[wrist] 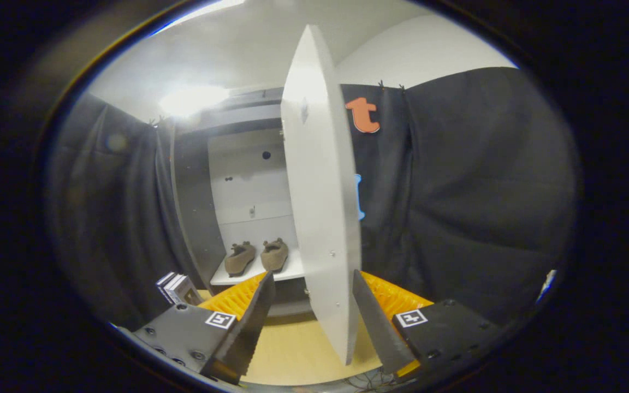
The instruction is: Open the shoe cabinet door, grab the shoes and put them into the shoe cabinet, then close the shoe cabinet door.
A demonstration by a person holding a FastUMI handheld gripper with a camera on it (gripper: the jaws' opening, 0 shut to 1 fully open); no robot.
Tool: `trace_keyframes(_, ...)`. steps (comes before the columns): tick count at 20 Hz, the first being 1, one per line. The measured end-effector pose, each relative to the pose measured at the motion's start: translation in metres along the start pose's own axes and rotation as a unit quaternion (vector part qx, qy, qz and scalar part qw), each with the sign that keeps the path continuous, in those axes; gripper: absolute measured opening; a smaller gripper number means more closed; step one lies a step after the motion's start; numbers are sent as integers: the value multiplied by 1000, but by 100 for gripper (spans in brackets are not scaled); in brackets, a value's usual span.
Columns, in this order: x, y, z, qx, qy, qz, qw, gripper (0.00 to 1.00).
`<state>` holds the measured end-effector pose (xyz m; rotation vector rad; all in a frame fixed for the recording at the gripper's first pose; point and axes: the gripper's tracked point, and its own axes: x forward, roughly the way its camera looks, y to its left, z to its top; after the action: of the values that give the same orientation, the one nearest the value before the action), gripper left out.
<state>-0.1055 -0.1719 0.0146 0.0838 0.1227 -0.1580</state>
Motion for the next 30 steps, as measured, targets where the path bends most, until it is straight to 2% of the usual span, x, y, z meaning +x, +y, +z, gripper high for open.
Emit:
trace_keyframes(5,13,-65,11,-3,3,7,1000,91)
trace_keyframes(12,96,-96,0,2,26,51,998,91)
trace_keyframes(16,126,-85,-3,15,35,100,994,90)
trace_keyframes(18,132,-82,-4,12,37,110,993,89)
trace_keyframes(30,117,-47,-7,20,21,100,995,87)
